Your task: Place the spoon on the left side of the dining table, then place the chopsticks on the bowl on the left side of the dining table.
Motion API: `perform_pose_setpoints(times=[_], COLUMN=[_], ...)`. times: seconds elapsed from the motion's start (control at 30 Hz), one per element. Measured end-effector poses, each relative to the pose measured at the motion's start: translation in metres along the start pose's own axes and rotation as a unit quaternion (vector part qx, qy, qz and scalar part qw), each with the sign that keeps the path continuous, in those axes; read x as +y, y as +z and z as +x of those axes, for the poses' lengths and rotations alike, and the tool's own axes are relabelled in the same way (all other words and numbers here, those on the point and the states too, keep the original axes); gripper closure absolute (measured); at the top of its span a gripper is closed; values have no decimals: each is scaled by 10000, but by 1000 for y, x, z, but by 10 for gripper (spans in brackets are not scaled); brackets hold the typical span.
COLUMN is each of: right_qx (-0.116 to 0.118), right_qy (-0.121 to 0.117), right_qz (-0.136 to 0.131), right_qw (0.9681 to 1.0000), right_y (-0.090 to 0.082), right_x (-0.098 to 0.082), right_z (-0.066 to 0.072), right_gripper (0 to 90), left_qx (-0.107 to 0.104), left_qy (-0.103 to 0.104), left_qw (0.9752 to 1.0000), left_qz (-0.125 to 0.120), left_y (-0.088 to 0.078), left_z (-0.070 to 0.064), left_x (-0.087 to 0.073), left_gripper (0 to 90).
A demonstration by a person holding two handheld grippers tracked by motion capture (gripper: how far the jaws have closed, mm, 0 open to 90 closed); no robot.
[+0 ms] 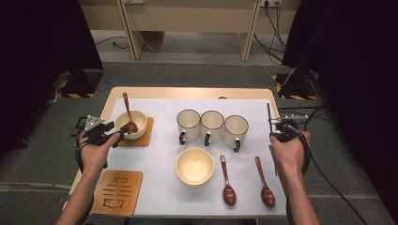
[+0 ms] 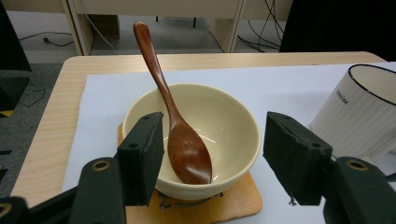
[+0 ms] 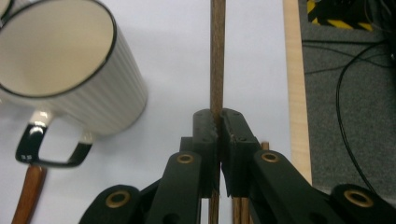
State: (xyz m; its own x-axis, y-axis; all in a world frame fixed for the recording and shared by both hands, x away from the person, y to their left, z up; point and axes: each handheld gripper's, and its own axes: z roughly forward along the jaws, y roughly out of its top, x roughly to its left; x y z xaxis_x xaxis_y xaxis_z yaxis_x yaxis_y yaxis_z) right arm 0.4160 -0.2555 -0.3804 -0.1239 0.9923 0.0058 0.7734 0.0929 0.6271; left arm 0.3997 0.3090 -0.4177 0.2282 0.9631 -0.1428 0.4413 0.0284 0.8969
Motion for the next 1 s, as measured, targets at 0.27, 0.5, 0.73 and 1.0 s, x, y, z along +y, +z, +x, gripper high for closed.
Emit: perform_pose_setpoints(times=[0.27, 0.5, 0.73, 1.0], right_qx=[-25, -34, 47, 93], right_qy=[49, 79, 19, 26], right_qz=[-521, -1040, -1465, -1775], right_qw=[9986, 9945, 9892, 9841], right_y=[-3, -3, -3, -3], right_x=[9, 20, 26, 31], right_z=[0, -1, 3, 10], right_gripper=[853, 853, 853, 853], left_qx=[-48, -89, -108, -113], left_qy=[-41, -58, -105, -170], left_qw=[9999, 9997, 9994, 9993], left_qz=[-83, -220, -302, -304], left_y=[-4, -7, -10, -19], left_z=[1, 1, 2, 4], left_x=[2, 11, 17, 18], left_gripper=[373, 373, 372, 372])
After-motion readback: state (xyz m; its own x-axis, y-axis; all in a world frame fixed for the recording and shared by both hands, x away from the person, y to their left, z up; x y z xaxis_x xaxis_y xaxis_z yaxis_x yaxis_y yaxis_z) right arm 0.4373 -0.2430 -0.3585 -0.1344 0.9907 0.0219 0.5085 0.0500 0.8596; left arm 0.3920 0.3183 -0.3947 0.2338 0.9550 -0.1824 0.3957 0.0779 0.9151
